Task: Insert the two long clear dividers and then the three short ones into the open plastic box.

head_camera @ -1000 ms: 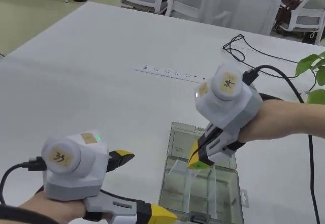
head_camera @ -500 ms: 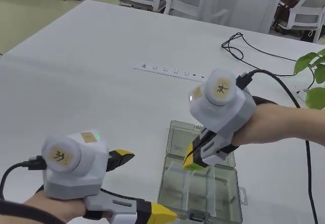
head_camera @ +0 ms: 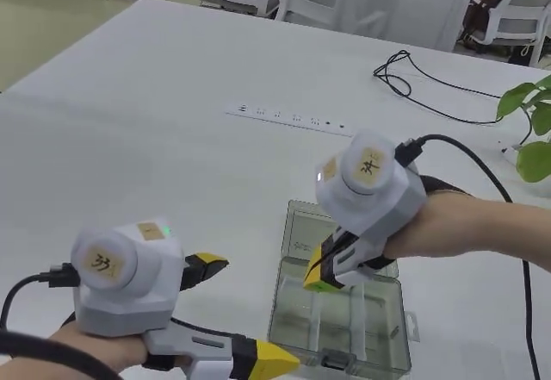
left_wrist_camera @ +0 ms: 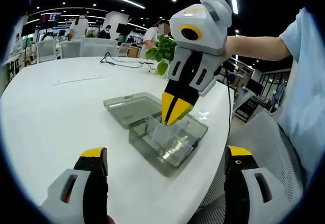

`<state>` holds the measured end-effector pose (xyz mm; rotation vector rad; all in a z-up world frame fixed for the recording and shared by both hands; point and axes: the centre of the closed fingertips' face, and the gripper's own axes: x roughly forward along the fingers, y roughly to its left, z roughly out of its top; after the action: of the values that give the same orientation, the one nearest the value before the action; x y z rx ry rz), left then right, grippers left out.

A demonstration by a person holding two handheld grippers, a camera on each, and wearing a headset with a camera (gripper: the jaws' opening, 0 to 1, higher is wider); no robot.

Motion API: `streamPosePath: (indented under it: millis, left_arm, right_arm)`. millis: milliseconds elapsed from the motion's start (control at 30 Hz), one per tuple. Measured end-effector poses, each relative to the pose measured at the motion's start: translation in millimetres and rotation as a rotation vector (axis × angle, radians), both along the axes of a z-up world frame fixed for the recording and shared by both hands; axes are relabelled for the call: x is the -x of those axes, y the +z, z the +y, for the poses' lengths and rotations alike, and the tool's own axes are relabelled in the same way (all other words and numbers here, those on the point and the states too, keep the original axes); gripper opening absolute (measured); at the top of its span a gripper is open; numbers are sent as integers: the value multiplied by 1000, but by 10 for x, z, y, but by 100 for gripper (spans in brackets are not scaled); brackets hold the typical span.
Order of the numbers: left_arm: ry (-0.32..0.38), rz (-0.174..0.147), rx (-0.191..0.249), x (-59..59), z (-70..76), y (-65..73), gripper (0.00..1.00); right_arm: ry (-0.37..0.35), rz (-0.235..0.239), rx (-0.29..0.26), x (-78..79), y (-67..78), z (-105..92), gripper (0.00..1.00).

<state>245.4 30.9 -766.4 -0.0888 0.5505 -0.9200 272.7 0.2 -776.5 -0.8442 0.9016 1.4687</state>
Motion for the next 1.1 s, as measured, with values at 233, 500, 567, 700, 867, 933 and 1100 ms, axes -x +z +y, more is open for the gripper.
streamPosePath:
  millis: [233,500,567,700,867,933,1100]
  left_arm:
    - [-7,5,-2,18,-17,-4,97]
    - [-5,2,-6,18,-3,2,97]
    - [-9,4,-10,21,-3,-5,97]
    - [-11,3,-11,21,-1,-5,97]
    - [-16,2,-14,22,4,-3,97]
    - [-17,1,-17,19,9,-5,97]
    - [-25,-1,-24,11,6,-7,97]
  right_arm:
    - [-18,2,-7,0,-69,-4,2]
    - [-11,12,15,3,-143,17,2]
    - [-13,17,26,7,-173,25,2]
    - [-3,15,44,24,-218,29,2]
    - [-4,27,56,15,-244,35,2]
    - [0,26,59,19,-252,37,2]
    - [3,28,68,12,-263,35,2]
